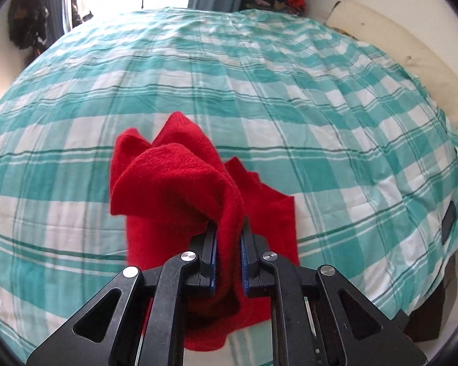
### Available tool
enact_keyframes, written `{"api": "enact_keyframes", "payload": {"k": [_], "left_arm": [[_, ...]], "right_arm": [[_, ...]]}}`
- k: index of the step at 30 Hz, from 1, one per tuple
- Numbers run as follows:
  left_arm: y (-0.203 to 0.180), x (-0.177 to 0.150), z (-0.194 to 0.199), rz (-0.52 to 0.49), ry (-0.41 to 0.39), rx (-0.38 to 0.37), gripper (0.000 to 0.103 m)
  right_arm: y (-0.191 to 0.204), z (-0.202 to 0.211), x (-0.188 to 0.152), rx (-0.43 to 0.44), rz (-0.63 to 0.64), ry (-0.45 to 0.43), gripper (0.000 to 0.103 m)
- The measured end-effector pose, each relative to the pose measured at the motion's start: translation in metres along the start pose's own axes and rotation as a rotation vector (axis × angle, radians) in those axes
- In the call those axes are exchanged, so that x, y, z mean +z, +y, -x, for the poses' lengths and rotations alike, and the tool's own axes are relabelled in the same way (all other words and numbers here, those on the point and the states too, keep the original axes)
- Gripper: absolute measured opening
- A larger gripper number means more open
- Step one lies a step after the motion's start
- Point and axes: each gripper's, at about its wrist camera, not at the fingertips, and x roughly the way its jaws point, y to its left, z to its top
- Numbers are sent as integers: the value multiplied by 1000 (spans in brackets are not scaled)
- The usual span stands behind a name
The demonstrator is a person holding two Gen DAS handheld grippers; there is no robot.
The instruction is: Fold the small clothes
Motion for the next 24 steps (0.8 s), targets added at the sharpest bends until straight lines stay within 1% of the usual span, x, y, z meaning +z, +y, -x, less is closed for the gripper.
{"api": "enact_keyframes", "payload": {"k": [1, 2, 3, 4, 5, 6, 7, 8, 9, 10, 11, 12, 14, 15, 16, 17, 18, 19, 20, 21, 22, 23, 24], "left_arm": [[-16, -7, -23, -7, 18, -13, 25], [-30, -15, -46, -21, 53, -25, 32], [-41, -26, -68, -40, 114, -20, 44], [-52, -38, -82, -58, 176, 5, 41], [-58, -49, -84, -72, 200, 14, 38], [-61, -57, -75, -87, 178, -4, 40], [-61, -65, -58, -109, 145, -45, 49], [-56, -71, -39, -127, 114, -87, 56], [-45, -78, -17, -136, 75, -115, 68], [-29, -85, 6, -138, 29, -123, 77], [-10, -92, 25, -137, -15, -109, 81], [11, -99, 42, -135, -48, -74, 83], [56, -116, 64, -127, -75, 25, 83], [78, -124, 69, -108, -74, 72, 83], [99, -133, 71, -75, -68, 107, 83], [117, -144, 72, -37, -57, 127, 83], [133, -155, 71, 0, -41, 140, 82], [144, -166, 68, 30, -22, 153, 81], [153, -175, 65, 55, -4, 166, 81], [159, -184, 63, 74, 11, 171, 79], [161, -192, 61, 85, 19, 167, 78], [161, -197, 61, 92, 20, 163, 78], [161, -202, 63, 91, 16, 163, 79]], "right_arm": [[0, 0, 0, 1, 0, 0, 101], [0, 0, 0, 2, 0, 0, 101], [0, 0, 0, 2, 0, 1, 101], [0, 0, 0, 4, 0, 2, 101], [-1, 0, 1, 6, -1, 4, 101], [-1, 1, 1, 9, -1, 5, 101], [-1, 1, 1, 14, -2, 7, 101], [-2, 1, 1, 19, -2, 10, 101], [-2, 2, 2, 25, -2, 12, 101], [-3, 2, 2, 33, 1, 16, 101], [-3, 3, 4, 40, 6, 24, 101], [-4, 5, 7, 46, 12, 36, 101], [-3, 16, 15, 38, 7, 57, 99], [-3, 26, 19, 50, -13, 43, 98], [-2, 37, 25, 104, -47, 12, 98], [0, 47, 31, 200, -100, -22, 98], [2, 51, 38, 319, -166, -41, 98], [6, 49, 46, 450, -237, -38, 98], [12, 41, 54, 567, -303, -14, 95], [19, 29, 61, 653, -371, 16, 95], [23, 13, 68, 701, -441, 58, 94], [27, -5, 73, 713, -508, 105, 86], [28, -23, 77, 705, -567, 138, 81]]}}
